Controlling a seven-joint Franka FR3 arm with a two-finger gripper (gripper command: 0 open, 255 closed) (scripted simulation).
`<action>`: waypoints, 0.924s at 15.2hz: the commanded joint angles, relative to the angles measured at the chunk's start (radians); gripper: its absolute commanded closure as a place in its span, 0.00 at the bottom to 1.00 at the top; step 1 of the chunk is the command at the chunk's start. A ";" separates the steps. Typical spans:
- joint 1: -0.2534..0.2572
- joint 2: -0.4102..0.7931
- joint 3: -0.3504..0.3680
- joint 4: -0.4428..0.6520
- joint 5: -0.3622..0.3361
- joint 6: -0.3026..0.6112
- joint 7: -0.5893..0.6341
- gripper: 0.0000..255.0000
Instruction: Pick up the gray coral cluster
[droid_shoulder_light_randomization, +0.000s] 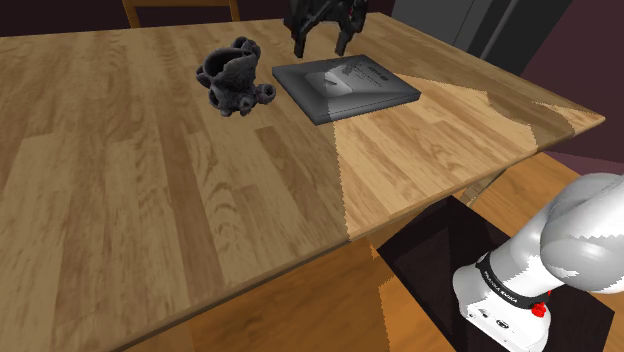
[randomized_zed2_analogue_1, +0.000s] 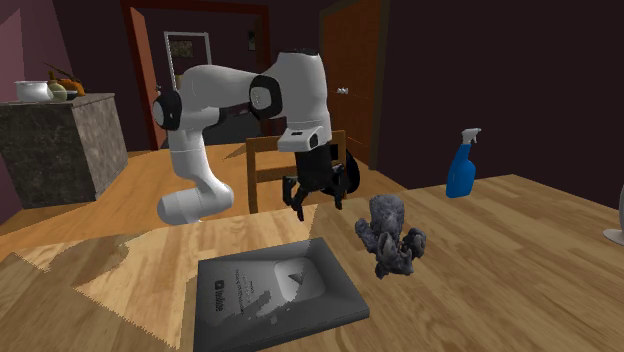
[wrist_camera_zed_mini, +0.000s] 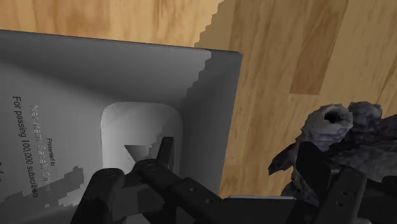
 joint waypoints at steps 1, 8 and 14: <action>0.012 0.073 0.024 0.091 -0.023 -0.008 0.038 0.00; 0.091 0.368 0.082 0.479 -0.146 -0.079 0.154 0.00; 0.137 0.478 0.086 0.603 -0.193 -0.085 0.185 0.00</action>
